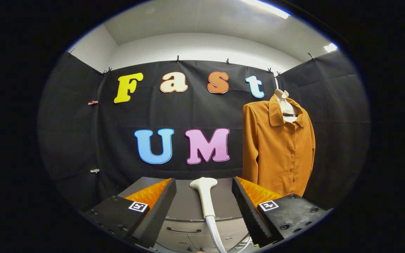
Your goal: Iron the clothes twice with a garment steamer, once on the left side and once on the right side.
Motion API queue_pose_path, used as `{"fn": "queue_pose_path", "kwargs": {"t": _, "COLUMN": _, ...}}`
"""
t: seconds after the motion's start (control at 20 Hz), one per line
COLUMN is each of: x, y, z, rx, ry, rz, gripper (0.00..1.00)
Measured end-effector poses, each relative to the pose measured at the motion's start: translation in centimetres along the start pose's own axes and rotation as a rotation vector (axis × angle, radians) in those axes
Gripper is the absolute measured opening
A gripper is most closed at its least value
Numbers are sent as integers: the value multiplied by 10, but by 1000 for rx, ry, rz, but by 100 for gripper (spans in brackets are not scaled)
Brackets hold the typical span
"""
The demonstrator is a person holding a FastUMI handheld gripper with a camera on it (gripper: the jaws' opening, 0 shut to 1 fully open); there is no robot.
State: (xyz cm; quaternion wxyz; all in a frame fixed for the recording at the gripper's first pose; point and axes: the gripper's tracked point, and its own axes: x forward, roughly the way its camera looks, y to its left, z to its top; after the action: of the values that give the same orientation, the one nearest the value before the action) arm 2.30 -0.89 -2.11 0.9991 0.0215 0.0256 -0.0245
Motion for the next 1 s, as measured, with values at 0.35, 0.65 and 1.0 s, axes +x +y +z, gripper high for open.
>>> {"fn": "queue_pose_path", "kwargs": {"t": 0.35, "x": 13, "y": 5, "z": -17, "rx": 0, "ry": 46, "rz": -26, "gripper": 98}}
{"fn": "queue_pose_path", "kwargs": {"t": 0.65, "x": 38, "y": 6, "z": -42, "rx": 18, "ry": 105, "rz": -76, "gripper": 98}}
{"fn": "queue_pose_path", "kwargs": {"t": 1.0, "x": 105, "y": 6, "z": -85, "rx": -2, "ry": 246, "rz": -70, "gripper": 99}}
